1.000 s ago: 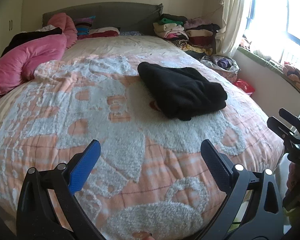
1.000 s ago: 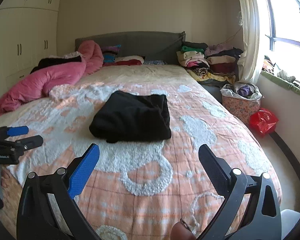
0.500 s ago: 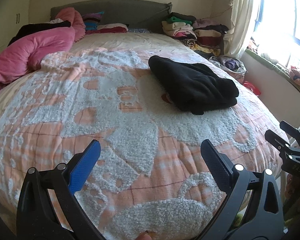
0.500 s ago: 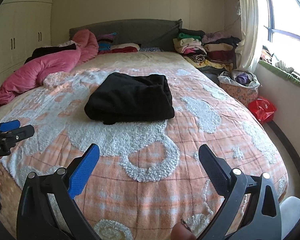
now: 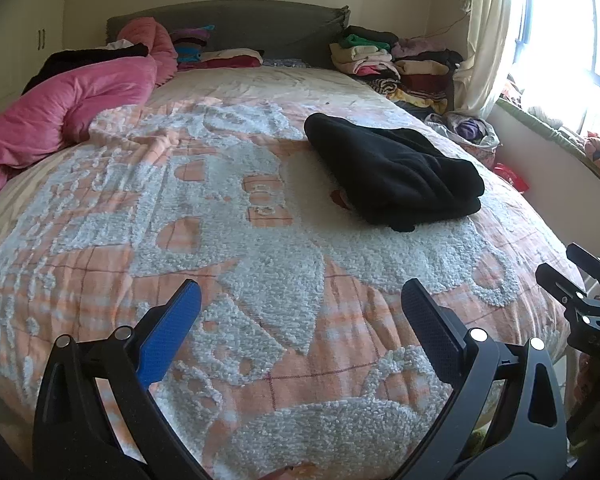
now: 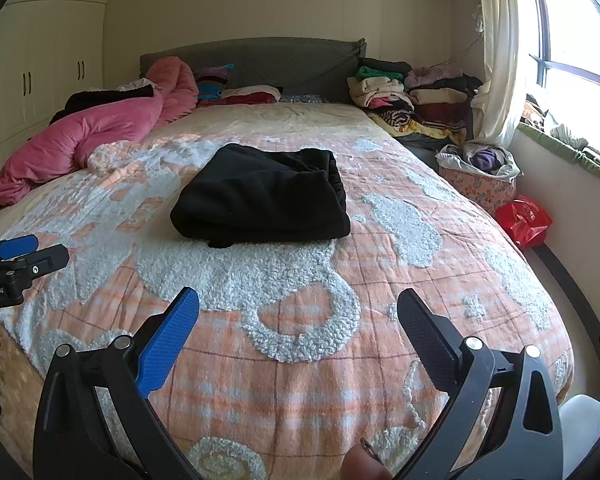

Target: Fold small clothes

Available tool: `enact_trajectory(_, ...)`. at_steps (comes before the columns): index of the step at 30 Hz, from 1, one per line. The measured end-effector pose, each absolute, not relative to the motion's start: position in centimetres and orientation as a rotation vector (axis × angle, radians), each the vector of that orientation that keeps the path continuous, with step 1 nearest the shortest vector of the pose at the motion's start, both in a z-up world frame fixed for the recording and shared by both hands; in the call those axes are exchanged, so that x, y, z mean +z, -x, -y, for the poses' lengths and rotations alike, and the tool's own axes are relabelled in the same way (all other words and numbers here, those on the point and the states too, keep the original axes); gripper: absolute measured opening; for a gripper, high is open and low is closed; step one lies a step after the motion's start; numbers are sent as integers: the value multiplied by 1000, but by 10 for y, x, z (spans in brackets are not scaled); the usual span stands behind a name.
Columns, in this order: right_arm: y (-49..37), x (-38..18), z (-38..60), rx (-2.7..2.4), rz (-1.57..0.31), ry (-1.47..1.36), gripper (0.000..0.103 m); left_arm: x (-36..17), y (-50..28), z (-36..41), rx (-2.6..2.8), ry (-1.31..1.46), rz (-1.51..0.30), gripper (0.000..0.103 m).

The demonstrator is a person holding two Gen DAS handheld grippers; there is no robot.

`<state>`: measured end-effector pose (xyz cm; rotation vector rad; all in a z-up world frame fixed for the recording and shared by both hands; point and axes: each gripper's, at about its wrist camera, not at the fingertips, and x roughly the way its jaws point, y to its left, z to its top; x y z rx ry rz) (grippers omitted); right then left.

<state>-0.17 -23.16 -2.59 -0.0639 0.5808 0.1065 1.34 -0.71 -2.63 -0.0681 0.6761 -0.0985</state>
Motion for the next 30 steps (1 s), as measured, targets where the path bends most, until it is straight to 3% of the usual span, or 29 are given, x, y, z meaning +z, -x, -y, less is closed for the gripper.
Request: enact_trajectory(30,3,-26,229,110,-584,65,99,-24,-11,4,-90,69,-677,94)
